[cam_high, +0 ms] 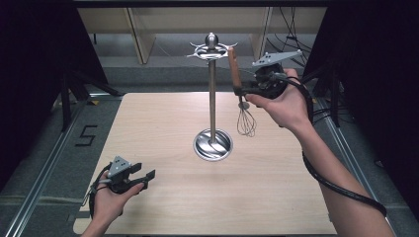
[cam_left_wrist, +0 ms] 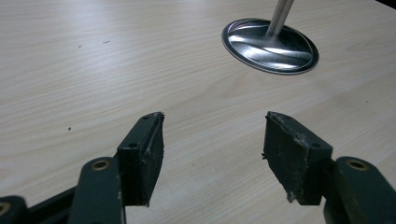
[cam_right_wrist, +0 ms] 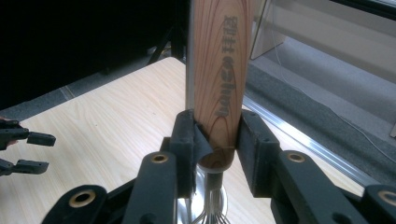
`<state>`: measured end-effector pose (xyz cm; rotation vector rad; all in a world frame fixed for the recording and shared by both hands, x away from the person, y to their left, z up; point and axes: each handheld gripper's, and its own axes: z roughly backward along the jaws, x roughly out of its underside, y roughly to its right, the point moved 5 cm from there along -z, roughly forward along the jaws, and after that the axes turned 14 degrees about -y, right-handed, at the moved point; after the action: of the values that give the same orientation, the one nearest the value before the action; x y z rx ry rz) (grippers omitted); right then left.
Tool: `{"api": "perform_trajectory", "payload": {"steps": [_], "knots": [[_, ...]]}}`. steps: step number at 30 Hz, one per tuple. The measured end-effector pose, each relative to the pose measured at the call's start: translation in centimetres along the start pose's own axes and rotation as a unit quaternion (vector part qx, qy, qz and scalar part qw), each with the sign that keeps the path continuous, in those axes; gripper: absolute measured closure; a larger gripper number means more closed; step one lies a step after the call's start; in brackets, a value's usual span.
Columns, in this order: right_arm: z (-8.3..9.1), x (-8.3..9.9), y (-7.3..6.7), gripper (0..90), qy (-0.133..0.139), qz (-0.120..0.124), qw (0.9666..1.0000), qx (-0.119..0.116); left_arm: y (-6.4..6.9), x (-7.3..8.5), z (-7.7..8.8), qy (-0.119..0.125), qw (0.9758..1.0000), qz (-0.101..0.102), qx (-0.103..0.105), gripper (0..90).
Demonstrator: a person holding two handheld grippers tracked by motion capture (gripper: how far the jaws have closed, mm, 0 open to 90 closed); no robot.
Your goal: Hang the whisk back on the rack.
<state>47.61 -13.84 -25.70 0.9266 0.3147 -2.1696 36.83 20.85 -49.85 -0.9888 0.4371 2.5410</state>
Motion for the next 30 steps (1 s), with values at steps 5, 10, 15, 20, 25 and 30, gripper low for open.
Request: {"api": "perform_trajectory", "payload": {"steps": [5,10,15,20,25,30], "knots": [[-0.3,-0.1,-0.3,69.9,-0.006,-0.014,0.9999,-0.007,0.0,0.0,0.0,0.000,1.0000,0.000,0.000,37.3],[-0.7,-0.2,-0.1,69.9,-0.003,-0.008,1.0000,-0.005,0.0,0.0,0.0,0.000,1.0000,0.000,0.000,37.3],[-0.9,-0.3,-0.3,69.9,-0.005,-0.013,0.9999,-0.010,0.0,0.0,0.0,0.001,1.0000,-0.001,0.000,37.2],[-1.1,-0.2,-0.5,69.8,-0.010,-0.021,0.9997,-0.010,0.0,0.0,0.0,0.001,1.0000,-0.003,0.001,37.2],[-1.4,0.1,-0.5,69.0,-0.009,-0.008,0.9999,-0.003,0.0,0.0,0.1,0.003,1.0000,-0.002,0.000,37.2],[-1.1,0.6,-0.7,56.9,0.015,-0.002,0.9998,0.009,0.0,0.0,0.1,0.002,1.0000,-0.006,0.000,37.3]]}}
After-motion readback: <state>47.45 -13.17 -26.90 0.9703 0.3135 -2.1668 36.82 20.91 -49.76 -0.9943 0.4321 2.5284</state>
